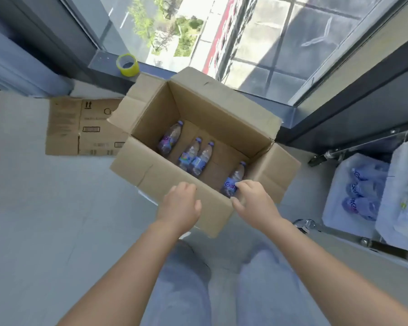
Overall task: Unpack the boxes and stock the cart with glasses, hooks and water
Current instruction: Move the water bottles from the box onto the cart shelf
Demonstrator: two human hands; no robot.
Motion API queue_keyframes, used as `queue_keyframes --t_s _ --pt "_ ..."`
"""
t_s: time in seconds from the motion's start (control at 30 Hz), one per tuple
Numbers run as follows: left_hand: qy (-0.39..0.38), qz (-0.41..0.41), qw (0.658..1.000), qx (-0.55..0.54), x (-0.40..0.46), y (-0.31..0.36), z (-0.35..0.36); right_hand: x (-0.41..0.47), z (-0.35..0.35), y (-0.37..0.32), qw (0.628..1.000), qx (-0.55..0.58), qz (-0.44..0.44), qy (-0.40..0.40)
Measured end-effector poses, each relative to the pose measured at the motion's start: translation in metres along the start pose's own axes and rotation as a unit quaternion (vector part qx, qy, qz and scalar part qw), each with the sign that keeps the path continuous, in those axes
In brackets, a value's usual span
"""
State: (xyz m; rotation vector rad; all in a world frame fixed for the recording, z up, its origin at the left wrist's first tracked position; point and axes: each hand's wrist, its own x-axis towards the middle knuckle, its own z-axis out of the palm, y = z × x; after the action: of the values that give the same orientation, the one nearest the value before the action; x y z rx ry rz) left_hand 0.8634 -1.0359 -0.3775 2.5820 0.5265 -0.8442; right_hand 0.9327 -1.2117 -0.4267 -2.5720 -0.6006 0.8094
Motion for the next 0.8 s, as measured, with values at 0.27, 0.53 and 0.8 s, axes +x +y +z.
queue_keyframes --t_s 0.27,0.53,0.8 --pt "-0.093 0.017 0.995 -0.012 0.141 -0.024 0.016 0.105 0.054 -0.002 0.975 0.07 0.199 -0.07" --pt "-0.136 0.001 0.991 -0.003 0.303 -0.04 0.088 0.205 0.135 0.059 0.921 0.134 0.356 -0.084" --pt "-0.153 0.003 0.986 0.059 0.436 -0.059 0.199 0.292 0.246 0.156 0.89 0.095 0.436 -0.092"
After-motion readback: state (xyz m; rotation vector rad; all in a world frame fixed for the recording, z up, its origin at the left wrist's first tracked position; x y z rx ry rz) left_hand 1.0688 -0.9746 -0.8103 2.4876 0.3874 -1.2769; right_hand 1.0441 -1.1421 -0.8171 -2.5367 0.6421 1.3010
